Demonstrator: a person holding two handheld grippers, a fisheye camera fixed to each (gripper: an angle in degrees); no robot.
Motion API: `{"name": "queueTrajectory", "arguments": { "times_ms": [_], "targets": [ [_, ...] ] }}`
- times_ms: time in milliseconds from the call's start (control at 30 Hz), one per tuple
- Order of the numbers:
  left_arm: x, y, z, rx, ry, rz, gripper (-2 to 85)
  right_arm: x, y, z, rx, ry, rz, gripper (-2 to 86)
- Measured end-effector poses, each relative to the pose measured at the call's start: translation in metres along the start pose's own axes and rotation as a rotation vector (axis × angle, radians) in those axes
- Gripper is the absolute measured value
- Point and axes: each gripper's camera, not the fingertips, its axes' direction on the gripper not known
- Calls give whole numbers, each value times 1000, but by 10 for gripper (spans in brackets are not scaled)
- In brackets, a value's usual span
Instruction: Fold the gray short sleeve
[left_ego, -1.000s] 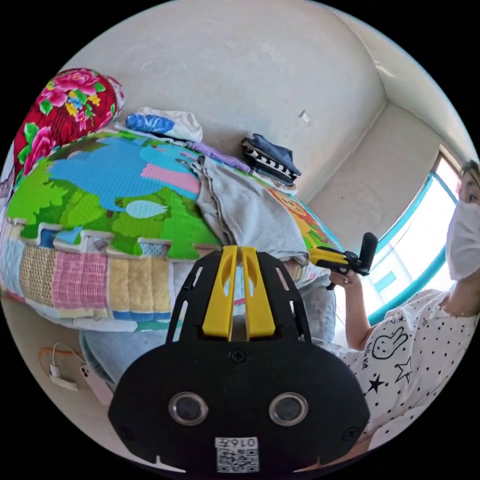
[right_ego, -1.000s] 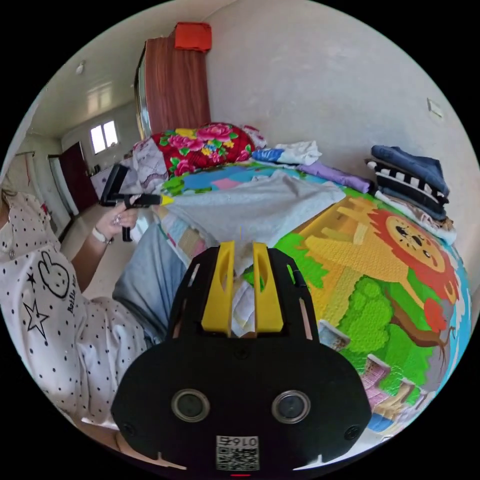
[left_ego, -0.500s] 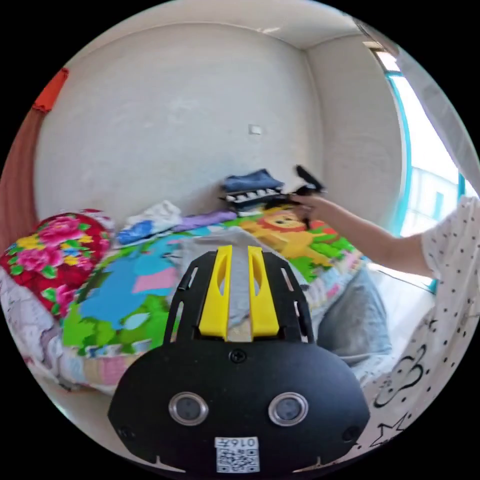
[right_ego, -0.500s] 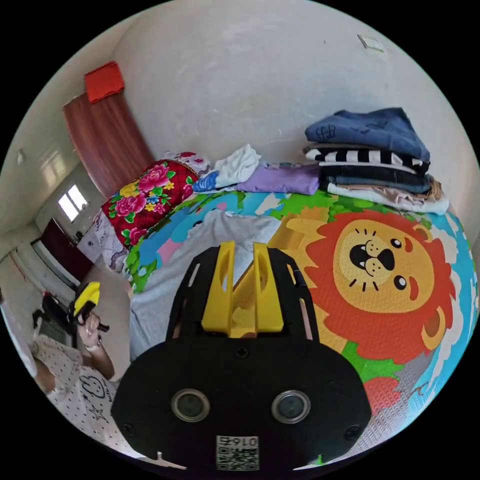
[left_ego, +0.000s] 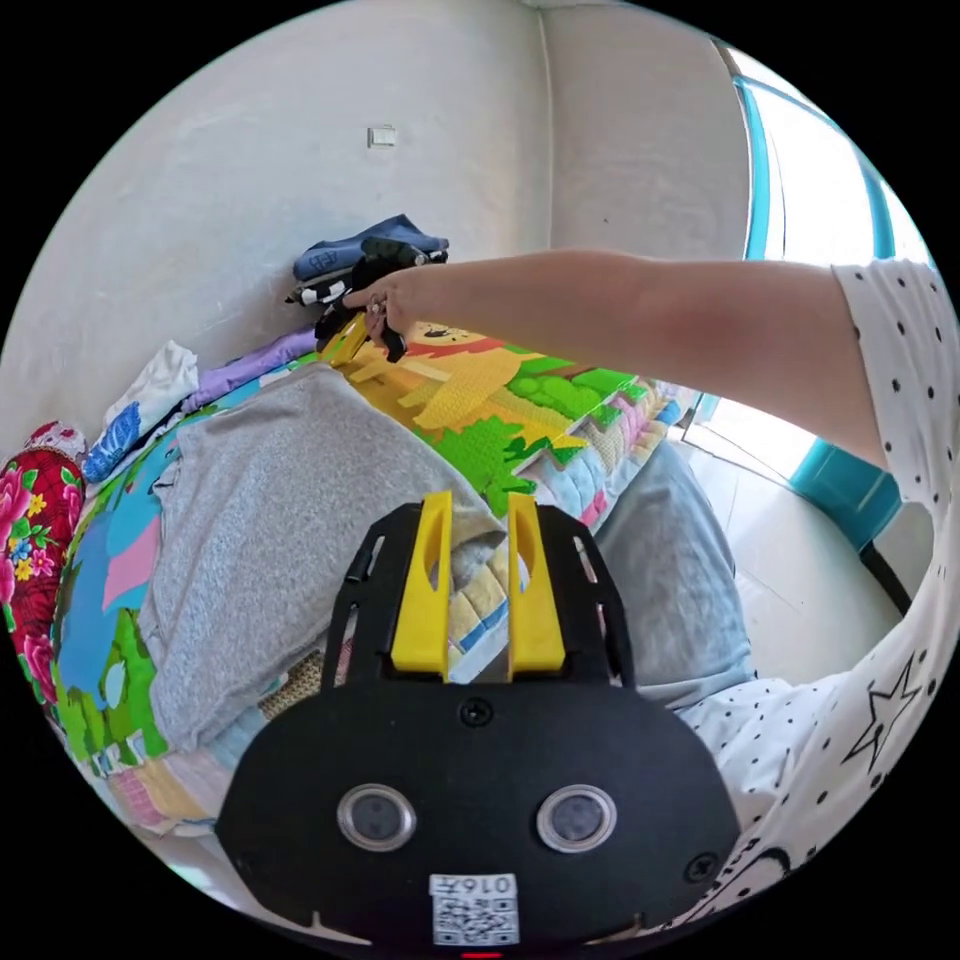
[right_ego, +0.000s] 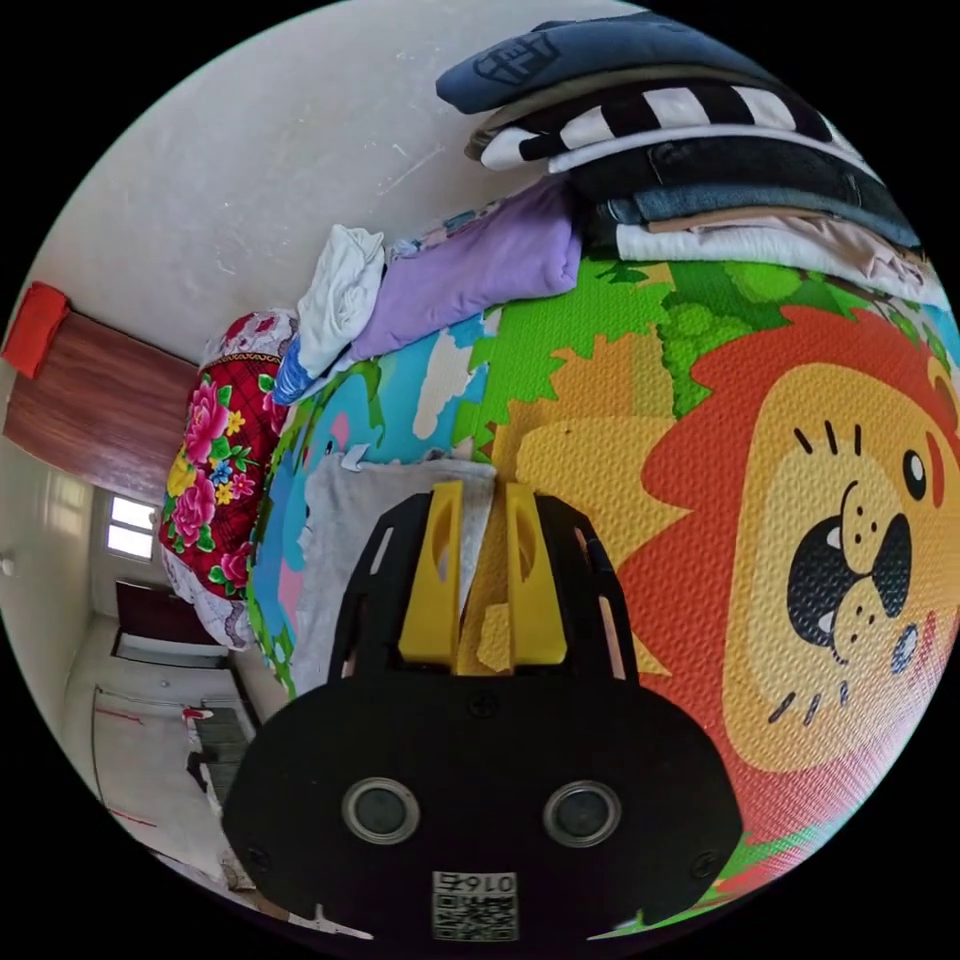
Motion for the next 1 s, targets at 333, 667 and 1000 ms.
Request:
{"name": "queueTrajectory", "arguments": {
  "times_ms": [333, 667, 1000],
  "targets": [
    [24, 12, 13, 74, 16, -23, 3, 41, -32, 75, -18, -25, -7, 10],
    [81, 10, 61, -3, -79, 51, 101, 61, -46, 130, -23, -2, -12, 4],
    [111, 18, 85, -53, -130, 110, -6, 71, -60, 167, -12, -6, -19, 4]
  ]
}}
